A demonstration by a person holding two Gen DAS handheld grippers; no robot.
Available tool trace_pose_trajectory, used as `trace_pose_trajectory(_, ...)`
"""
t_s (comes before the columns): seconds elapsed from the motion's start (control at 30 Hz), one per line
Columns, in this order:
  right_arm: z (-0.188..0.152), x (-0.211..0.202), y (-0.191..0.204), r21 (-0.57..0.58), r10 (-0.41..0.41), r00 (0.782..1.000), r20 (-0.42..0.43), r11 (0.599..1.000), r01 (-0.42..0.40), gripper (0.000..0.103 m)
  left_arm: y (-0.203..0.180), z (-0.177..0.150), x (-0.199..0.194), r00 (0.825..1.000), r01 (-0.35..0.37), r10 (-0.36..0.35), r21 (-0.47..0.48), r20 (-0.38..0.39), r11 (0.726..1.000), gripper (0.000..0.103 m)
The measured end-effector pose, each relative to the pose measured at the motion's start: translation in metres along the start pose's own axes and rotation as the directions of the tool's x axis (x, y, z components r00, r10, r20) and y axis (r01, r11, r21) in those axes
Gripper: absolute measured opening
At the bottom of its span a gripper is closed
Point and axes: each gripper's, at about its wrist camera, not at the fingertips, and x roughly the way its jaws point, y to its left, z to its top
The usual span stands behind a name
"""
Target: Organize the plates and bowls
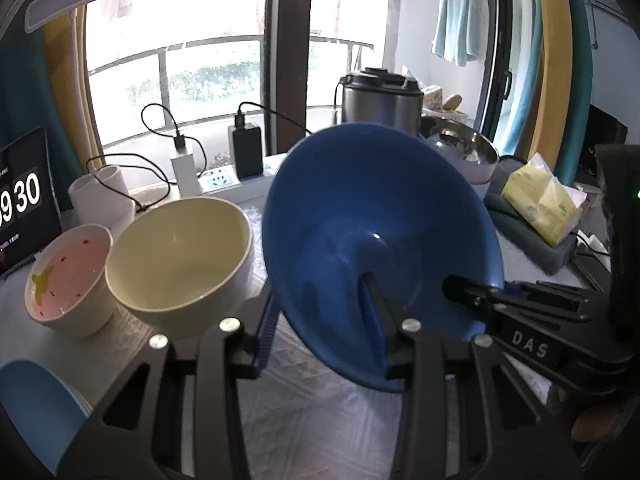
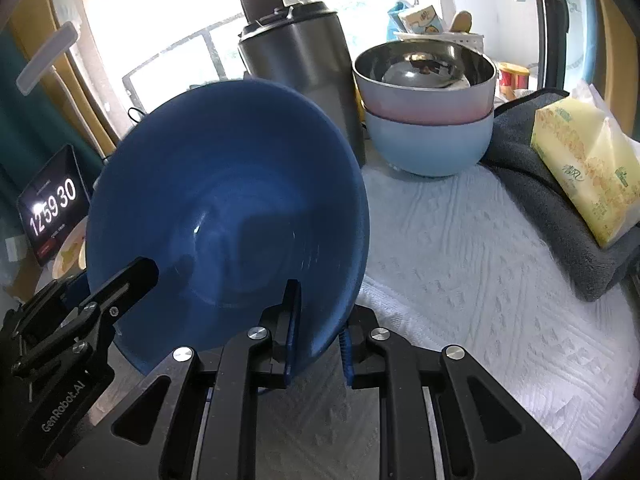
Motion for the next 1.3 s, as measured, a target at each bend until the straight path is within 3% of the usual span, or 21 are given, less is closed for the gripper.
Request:
trace_pose_trajectory(0.6, -0.003, -0.044, 0.013, -0.005, 0.013, 0.999, 0.04, 1.0, -0.013, 0.019, 0.008, -0.009, -0.039, 1.0, 0.013, -0.013, -0.029, 0.011, 0.999, 0.04)
trace_pose_trajectory(1.3, -0.011, -0.06, 0.031, -0.007, 0.015, 0.999, 0.037, 1.0, -0.015, 0.02, 0.016, -0.029, -0.078, 1.0, 0.021, -0.023, -0.061, -0.02, 0.998, 0.04)
